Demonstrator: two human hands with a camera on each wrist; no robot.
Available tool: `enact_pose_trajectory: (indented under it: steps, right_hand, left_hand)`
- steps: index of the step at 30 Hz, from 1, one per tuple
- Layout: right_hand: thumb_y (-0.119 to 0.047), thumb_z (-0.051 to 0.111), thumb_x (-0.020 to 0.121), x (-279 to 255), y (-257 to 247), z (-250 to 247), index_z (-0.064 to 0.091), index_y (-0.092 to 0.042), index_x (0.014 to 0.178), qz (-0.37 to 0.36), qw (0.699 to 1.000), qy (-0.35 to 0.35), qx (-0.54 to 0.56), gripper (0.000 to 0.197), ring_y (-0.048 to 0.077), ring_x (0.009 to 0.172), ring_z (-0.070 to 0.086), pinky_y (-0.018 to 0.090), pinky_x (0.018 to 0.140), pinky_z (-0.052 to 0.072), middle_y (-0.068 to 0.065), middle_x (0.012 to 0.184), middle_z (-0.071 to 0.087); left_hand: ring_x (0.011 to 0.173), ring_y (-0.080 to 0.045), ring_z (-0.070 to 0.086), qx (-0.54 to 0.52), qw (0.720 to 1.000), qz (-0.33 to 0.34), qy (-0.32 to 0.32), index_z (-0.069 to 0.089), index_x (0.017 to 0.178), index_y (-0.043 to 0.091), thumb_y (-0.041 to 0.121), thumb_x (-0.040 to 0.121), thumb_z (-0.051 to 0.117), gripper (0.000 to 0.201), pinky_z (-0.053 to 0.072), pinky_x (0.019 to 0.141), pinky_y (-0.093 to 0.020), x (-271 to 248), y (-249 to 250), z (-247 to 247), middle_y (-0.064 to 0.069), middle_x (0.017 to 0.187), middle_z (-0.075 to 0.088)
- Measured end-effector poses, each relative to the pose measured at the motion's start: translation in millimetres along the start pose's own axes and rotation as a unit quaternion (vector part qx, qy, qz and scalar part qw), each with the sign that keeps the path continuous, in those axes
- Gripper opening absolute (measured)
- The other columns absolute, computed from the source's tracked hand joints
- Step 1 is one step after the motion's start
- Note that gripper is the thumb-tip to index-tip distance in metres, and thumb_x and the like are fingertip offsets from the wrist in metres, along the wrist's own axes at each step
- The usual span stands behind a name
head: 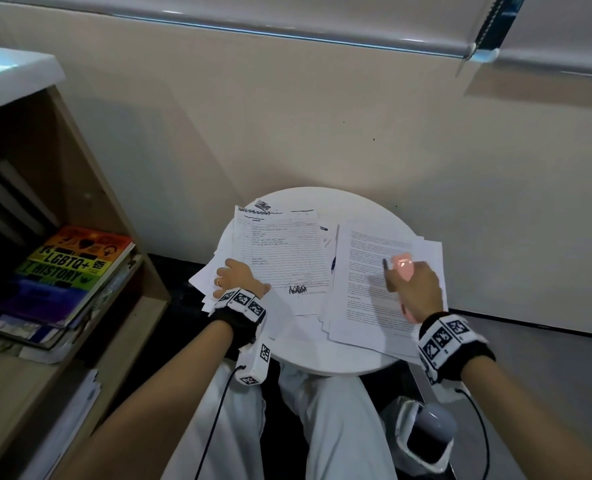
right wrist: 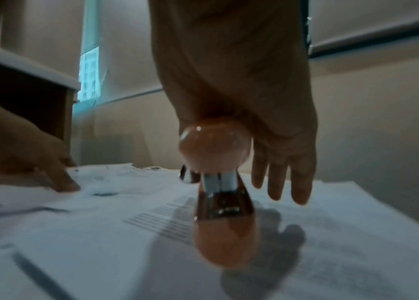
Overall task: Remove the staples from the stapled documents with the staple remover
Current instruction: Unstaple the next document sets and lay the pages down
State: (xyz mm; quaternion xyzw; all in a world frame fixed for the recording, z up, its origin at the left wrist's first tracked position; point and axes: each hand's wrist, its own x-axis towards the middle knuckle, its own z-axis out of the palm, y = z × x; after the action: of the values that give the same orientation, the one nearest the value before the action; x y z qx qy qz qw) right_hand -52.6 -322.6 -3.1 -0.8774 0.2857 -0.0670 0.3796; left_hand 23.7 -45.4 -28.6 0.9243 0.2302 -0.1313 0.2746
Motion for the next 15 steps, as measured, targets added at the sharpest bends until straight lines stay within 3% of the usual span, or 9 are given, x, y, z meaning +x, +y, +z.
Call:
enact_pose_trajectory:
  steps: [2,4,6,8,9,10,12,15]
  right_hand:
    - [-0.042,0.066,0.077,-12.8,1.5,8.2,0.066,0.0,0.091,0.019,0.995,-0.092,0.039,0.044,0.021,0.066,0.061,0.032,0.065,0.051,0.007,0.081,0.066]
    - [-0.031,0.065,0.085,-25.3,5.0,18.9,0.065,0.001,0.095,0.041,0.988,-0.142,0.049,0.033,0.02,0.066,0.058,0.028,0.061,0.048,0.009,0.084,0.066]
    - [-0.037,0.065,0.084,-29.0,14.1,30.6,0.061,-0.002,0.111,0.021,0.988,-0.155,0.005,0.044,0.026,0.089,0.062,0.035,0.079,0.052,0.012,0.103,0.066]
    - [-0.04,0.063,0.085,-27.3,20.5,36.0,0.041,-0.006,0.141,0.01,0.985,-0.163,-0.056,0.069,0.032,0.12,0.05,0.039,0.1,0.042,0.013,0.13,0.054]
    - [-0.04,0.063,0.086,-28.0,19.5,35.6,0.031,-0.008,0.147,0.011,0.984,-0.17,-0.062,0.076,0.032,0.127,0.045,0.039,0.104,0.038,0.014,0.137,0.048]
    - [-0.042,0.063,0.085,-26.6,20.7,36.0,0.029,-0.009,0.149,0.015,0.982,-0.176,-0.058,0.079,0.032,0.127,0.044,0.04,0.104,0.038,0.014,0.139,0.046]
    - [-0.054,0.061,0.075,-26.7,19.5,33.7,0.04,-0.009,0.141,0.017,0.982,-0.18,-0.05,0.083,0.033,0.12,0.049,0.041,0.1,0.042,0.015,0.132,0.053]
    - [-0.057,0.059,0.07,-23.1,25.3,34.5,0.047,-0.008,0.134,0.026,0.982,-0.178,-0.057,0.082,0.033,0.115,0.053,0.041,0.095,0.043,0.015,0.125,0.057]
  left_hand:
    - [0.121,-0.037,0.048,-0.065,0.998,0.003,-0.022,0.028,0.129,0.0,0.023,0.067,0.084,0.087,0.042,0.101,-0.047,7.0,-0.8,-3.6,-0.02,0.131,0.045]
    - [0.12,-0.038,0.05,-0.116,0.993,0.024,-0.014,0.036,0.129,-0.002,0.022,0.075,0.078,0.072,0.044,0.097,-0.043,11.0,-6.9,-7.8,-0.023,0.131,0.049]
    - [0.122,-0.04,0.048,-0.161,0.984,0.07,0.017,0.054,0.121,-0.002,0.028,0.085,0.068,0.049,0.041,0.098,-0.043,14.1,-16.2,-11.2,-0.024,0.129,0.054]
    - [0.123,-0.04,0.043,-0.201,0.972,0.106,0.062,0.068,0.096,0.006,0.033,0.08,0.071,0.031,0.037,0.1,-0.045,16.6,-26.3,-16.2,-0.022,0.121,0.056]
    - [0.125,-0.037,0.038,-0.203,0.968,0.121,0.087,0.07,0.089,0.008,0.033,0.074,0.077,0.03,0.033,0.102,-0.044,17.7,-31.0,-19.8,-0.017,0.123,0.053]
    - [0.126,-0.033,0.032,-0.194,0.964,0.145,0.114,0.072,0.085,0.008,0.029,0.068,0.082,0.029,0.027,0.103,-0.043,19.1,-35.1,-23.9,-0.011,0.127,0.047]
    - [0.131,-0.027,0.024,-0.165,0.949,0.223,0.152,0.071,0.069,0.011,0.022,0.059,0.087,0.021,0.017,0.107,-0.042,24.6,-46.7,-33.1,-0.002,0.136,0.04]
    - [0.133,-0.021,0.02,-0.103,0.92,0.346,0.152,0.065,0.053,0.019,0.024,0.056,0.089,0.024,0.014,0.107,-0.042,28.9,-68.4,-48.4,0.007,0.141,0.039]
